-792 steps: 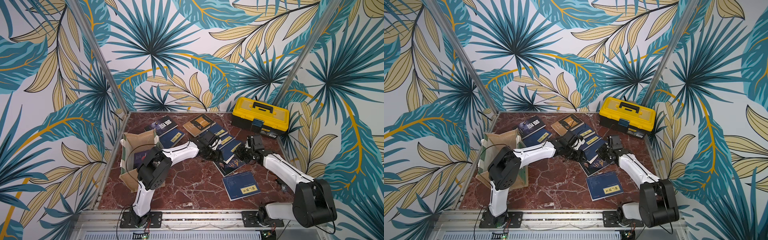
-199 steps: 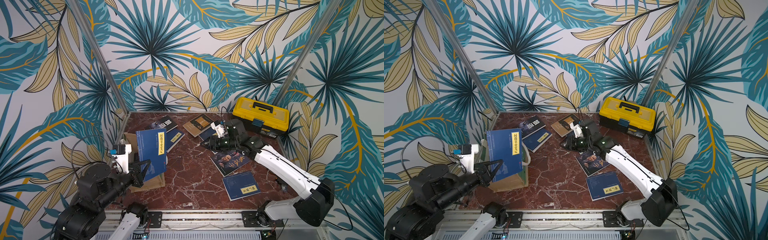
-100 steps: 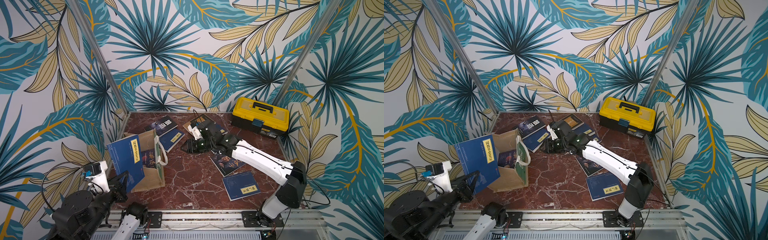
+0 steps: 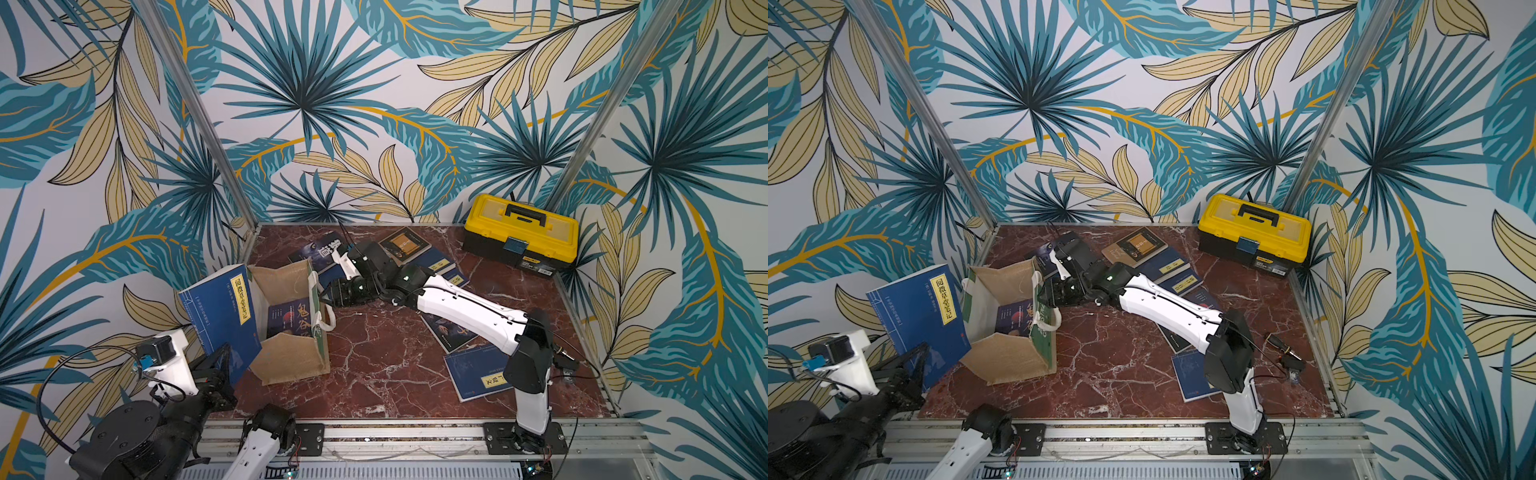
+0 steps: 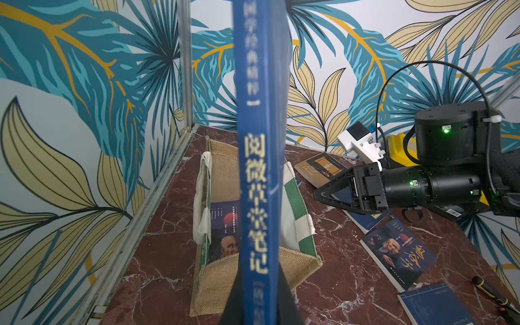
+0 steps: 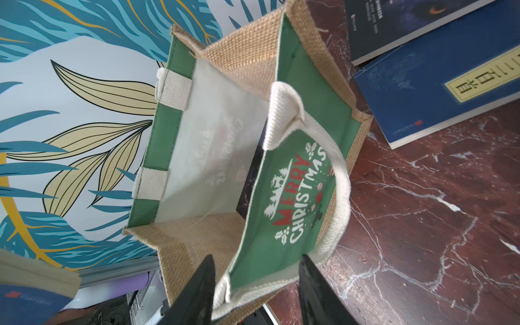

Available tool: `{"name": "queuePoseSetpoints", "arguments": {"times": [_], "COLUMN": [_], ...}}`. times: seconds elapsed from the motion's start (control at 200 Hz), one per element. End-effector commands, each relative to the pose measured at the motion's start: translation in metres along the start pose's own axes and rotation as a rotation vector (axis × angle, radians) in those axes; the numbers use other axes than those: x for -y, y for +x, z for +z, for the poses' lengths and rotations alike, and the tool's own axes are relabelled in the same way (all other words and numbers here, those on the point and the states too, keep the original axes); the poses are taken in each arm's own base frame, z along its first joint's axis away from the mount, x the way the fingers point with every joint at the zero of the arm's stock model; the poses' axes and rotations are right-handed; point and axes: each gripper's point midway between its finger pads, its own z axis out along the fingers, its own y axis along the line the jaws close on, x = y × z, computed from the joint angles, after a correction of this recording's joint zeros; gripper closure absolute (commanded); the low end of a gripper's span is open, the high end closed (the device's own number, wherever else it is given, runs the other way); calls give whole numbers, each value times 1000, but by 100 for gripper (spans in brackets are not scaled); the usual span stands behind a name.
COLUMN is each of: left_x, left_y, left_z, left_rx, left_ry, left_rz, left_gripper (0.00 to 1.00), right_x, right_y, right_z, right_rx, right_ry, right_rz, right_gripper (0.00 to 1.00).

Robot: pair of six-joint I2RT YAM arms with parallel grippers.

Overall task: Put the books into the canvas bag
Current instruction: Place the book in the canvas bag.

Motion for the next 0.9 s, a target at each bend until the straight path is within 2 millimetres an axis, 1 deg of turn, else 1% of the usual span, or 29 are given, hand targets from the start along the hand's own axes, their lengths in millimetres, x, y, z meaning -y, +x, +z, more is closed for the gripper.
{"name": "queuePoseSetpoints", "arguments": {"times": [0.0,0.135,0.19,0.27,0.351,0.406,0.541,0.691,0.776,0.896], "left_x": [6,15,20,29,38,45,64,82,88,89], "left_y": [-12,-17,-20,-25,-30,-33,-39,-42,-42,-37], "left_z": [9,22,27,37,49,59,87,114,126,139], "left_rx": [1,-21,-24,-27,-31,-42,-74,-107,-127,-152], "left_ry": [-6,7,21,43,62,75,114,155,162,151], "left_rz": [22,24,24,26,37,45,80,107,127,150], "left_gripper": [100,100,100,100,100,100,100,100,100,100], "right_x": [-1,0,-3,-2,0,1,6,13,12,9], "right_y": [-2,-9,-9,-7,-4,-4,-2,-2,-3,-6], "right_z": [14,31,38,47,52,52,50,48,46,43], "right_rx": [-8,11,-2,-30,-47,-47,-47,-32,-26,-15], "right_ry": [7,-5,-19,-20,-15,-10,13,44,43,37], "right_rz": [8,16,18,22,21,21,10,17,15,15], "right_gripper": [51,51,51,51,54,55,68,73,80,89]}}
